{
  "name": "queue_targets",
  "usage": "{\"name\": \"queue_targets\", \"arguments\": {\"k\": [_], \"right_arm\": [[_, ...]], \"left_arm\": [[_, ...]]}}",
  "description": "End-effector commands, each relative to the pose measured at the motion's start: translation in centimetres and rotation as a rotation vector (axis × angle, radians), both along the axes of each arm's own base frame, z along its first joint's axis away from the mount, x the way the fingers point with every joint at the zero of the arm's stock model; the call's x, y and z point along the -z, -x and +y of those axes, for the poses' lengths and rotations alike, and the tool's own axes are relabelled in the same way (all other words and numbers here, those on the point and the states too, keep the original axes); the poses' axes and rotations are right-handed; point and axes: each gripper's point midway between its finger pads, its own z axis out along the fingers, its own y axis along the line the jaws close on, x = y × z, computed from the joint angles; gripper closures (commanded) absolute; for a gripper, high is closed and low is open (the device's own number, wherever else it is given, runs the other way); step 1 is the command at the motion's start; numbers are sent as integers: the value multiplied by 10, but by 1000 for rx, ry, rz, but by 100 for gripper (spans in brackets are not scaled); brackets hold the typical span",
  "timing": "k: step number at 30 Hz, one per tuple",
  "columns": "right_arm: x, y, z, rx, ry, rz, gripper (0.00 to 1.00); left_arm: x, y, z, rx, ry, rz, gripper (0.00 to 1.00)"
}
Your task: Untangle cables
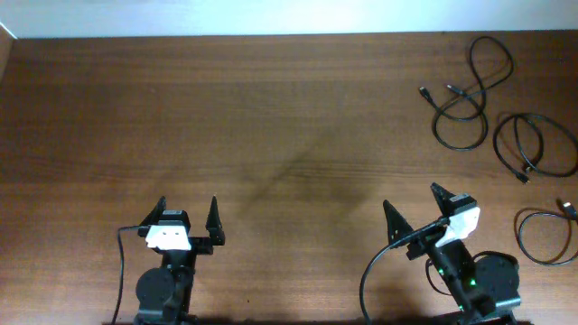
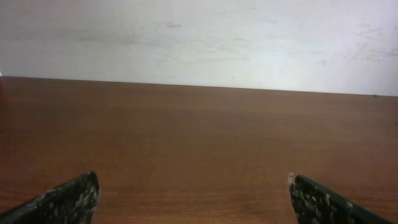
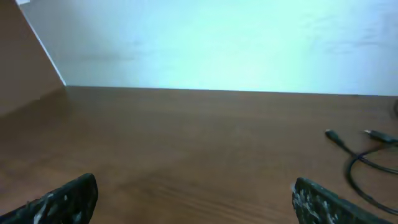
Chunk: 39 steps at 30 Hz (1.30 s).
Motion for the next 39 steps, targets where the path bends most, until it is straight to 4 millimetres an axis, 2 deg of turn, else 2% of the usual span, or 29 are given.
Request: {"name": "queue_targets", "arguments": {"k": [1,4,6,13,39], "right_arm": [[12,1,-3,11,4,-19,1],[21,1,-3,12,-4,-66,1],[48,2,-3,13,0,-47,1],[50,-1,-13,68,42,-50,1],[49,-1,-13,68,40,-54,1]], "left_arm": [[2,0,0,2,-15,0,1],[2,0,0,2,-15,0,1],[2,0,0,2,-15,0,1],[2,0,0,2,-15,0,1],[2,0,0,2,-15,0,1]]}}
